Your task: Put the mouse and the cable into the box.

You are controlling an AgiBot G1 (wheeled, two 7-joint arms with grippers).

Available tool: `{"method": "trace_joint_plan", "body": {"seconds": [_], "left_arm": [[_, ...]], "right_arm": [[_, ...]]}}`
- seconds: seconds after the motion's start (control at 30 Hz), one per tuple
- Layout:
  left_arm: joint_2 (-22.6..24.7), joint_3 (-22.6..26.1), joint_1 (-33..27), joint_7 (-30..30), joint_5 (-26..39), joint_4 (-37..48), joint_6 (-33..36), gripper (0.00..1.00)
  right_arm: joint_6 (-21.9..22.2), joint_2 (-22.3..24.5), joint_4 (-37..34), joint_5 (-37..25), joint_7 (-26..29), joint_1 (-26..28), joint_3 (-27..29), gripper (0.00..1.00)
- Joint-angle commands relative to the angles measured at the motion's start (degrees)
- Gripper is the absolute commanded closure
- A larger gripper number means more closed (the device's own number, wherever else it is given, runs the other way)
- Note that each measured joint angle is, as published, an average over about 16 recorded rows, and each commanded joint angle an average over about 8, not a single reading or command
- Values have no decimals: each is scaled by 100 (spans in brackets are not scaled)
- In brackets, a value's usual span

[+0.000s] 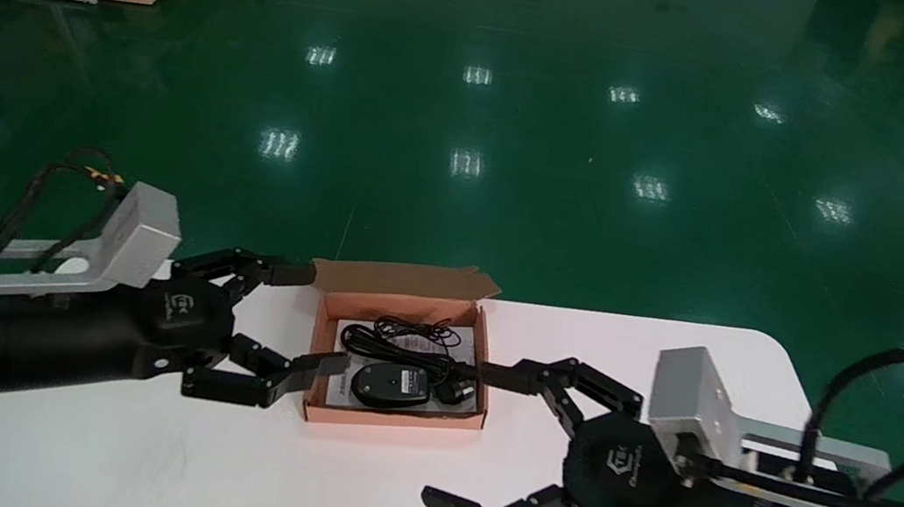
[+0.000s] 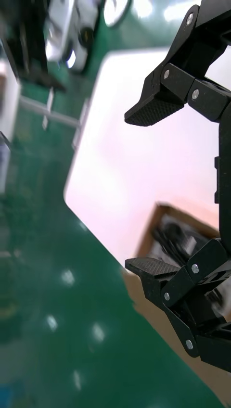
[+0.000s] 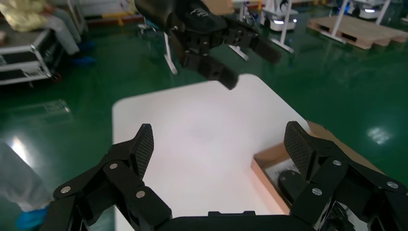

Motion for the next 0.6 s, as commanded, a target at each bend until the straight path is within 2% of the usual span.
{"method": "trace_joint_plan", "body": {"seconds": [0.03,0.33,0.6], "left_arm": [[-140,-112,124,-1,-244,-214,238,0],[-759,-608,674,-3,-1319,-1156,1286,0],[-1074,-867,954,-5,-1873,-1638,1824,0]], "right_arm": [[-165,144,106,180,65,-106,155,0],[-879,772,567,963,345,-567,831,0],[-1165,1010,729,1286,423,-732,1095,0]]}}
